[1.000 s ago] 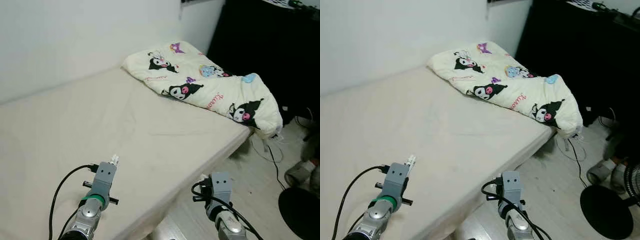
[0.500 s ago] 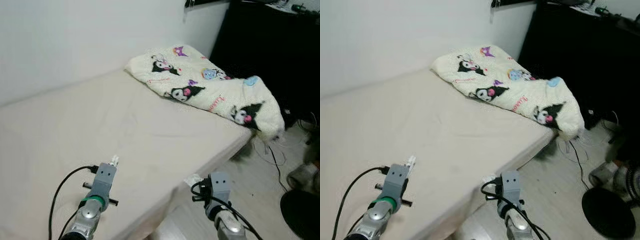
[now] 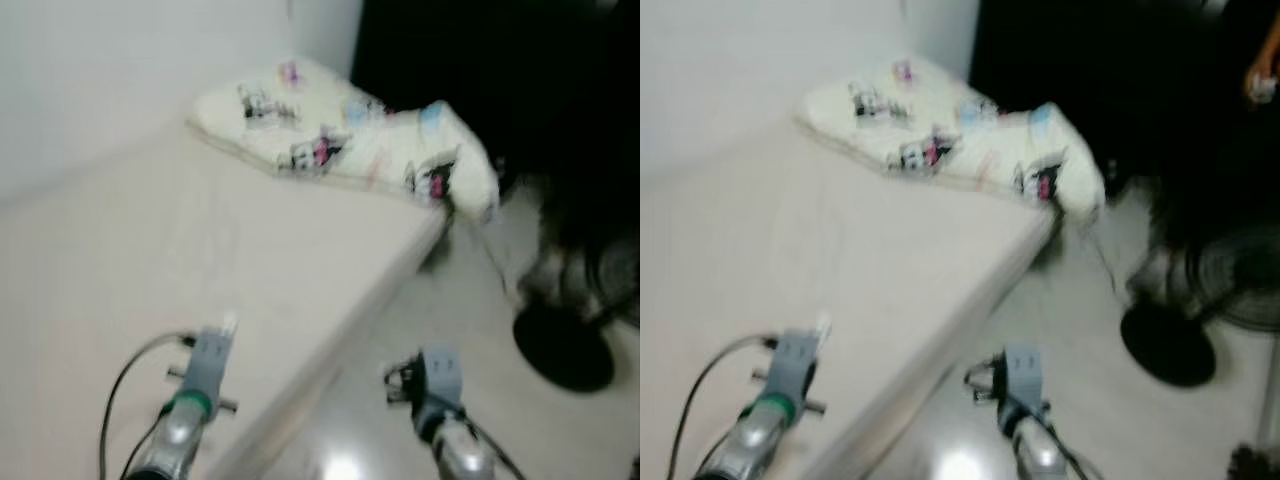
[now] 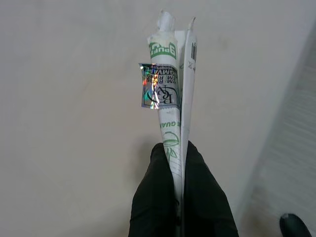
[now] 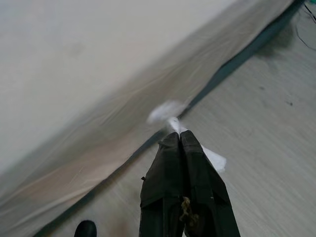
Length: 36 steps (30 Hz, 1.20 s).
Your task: Clean up the room
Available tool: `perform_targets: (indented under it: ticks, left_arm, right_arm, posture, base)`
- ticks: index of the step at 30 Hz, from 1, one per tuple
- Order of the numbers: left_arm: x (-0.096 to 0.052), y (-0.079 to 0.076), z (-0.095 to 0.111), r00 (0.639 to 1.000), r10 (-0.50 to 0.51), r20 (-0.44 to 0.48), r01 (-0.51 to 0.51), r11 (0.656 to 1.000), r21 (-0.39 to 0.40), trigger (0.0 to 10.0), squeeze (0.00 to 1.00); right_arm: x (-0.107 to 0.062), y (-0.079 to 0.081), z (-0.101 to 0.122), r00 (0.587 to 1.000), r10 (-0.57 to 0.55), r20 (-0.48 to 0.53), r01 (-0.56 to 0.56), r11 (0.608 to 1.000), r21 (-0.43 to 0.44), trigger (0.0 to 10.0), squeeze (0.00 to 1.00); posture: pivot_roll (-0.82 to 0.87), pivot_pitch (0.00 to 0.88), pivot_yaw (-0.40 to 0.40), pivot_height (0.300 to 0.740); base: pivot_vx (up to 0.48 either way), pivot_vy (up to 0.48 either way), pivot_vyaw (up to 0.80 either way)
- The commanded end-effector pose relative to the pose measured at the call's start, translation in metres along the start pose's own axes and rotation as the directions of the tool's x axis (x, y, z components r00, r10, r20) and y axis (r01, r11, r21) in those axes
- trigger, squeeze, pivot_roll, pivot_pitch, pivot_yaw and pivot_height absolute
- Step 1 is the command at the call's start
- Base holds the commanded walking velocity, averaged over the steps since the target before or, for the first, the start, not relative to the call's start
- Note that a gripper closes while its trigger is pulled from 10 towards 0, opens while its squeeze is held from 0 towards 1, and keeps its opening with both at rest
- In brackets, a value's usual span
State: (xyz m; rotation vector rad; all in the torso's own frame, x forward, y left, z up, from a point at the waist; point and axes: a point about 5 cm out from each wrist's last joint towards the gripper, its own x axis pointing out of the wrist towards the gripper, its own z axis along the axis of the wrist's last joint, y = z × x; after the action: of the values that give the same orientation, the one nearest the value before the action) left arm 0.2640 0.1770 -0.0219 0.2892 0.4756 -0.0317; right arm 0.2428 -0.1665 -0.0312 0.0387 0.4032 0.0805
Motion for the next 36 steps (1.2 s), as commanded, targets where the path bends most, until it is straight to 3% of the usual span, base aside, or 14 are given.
perform_targets:
  ticks: [1,19,36]
  left_arm:
    - [-0.0033,-0.0014,-0.0081,1.000,-0.007,-0.026,0.007,1.000,0.007,10.0,0.00]
    - [-0.0032,-0.0016,-0.0081,1.000,-0.009,-0.026,0.010,1.000,0.008,10.0,0.00]
    - [-0.0028,-0.0044,-0.0064,0.999,-0.026,-0.018,0.027,1.000,0.016,10.0,0.00]
  right_arm:
    - [-0.0021,0.0001,-0.0054,1.000,-0.002,-0.027,0.002,1.000,0.006,10.0,0.00]
    - [-0.0020,-0.0002,-0.0065,0.999,-0.008,-0.038,0.009,1.000,0.021,10.0,0.00]
    - [-0.0020,-0.0017,-0.0067,0.999,-0.011,-0.043,0.012,1.000,0.020,10.0,0.00]
  posture:
    - [0.02,0.000,0.008,0.740]
    - [0.03,0.000,0.007,0.740]
    - [0.03,0.000,0.004,0.740]
  base:
    - [-0.416,0.000,0.00]
    - [-0.378,0.000,-0.80]
    - [0.000,0.000,-0.80]
